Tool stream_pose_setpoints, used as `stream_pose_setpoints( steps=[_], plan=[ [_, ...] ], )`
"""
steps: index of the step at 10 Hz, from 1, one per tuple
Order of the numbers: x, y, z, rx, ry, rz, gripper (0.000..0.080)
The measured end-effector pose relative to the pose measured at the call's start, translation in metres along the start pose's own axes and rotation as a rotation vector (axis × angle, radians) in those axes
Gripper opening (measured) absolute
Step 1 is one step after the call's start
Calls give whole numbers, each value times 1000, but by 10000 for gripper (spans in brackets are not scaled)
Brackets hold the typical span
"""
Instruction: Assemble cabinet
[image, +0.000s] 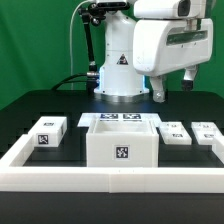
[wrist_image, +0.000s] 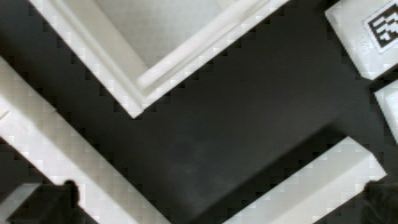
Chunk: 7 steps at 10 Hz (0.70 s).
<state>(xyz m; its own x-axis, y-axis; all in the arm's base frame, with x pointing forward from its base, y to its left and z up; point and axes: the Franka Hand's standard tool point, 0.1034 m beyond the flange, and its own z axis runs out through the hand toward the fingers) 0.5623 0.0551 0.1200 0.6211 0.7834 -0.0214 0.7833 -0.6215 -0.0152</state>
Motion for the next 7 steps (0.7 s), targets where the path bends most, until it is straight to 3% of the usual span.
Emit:
stream_pose_setpoints(
  steps=[7],
  plan=[
    [0, 0, 0, 0, 0, 0, 798]
  ],
)
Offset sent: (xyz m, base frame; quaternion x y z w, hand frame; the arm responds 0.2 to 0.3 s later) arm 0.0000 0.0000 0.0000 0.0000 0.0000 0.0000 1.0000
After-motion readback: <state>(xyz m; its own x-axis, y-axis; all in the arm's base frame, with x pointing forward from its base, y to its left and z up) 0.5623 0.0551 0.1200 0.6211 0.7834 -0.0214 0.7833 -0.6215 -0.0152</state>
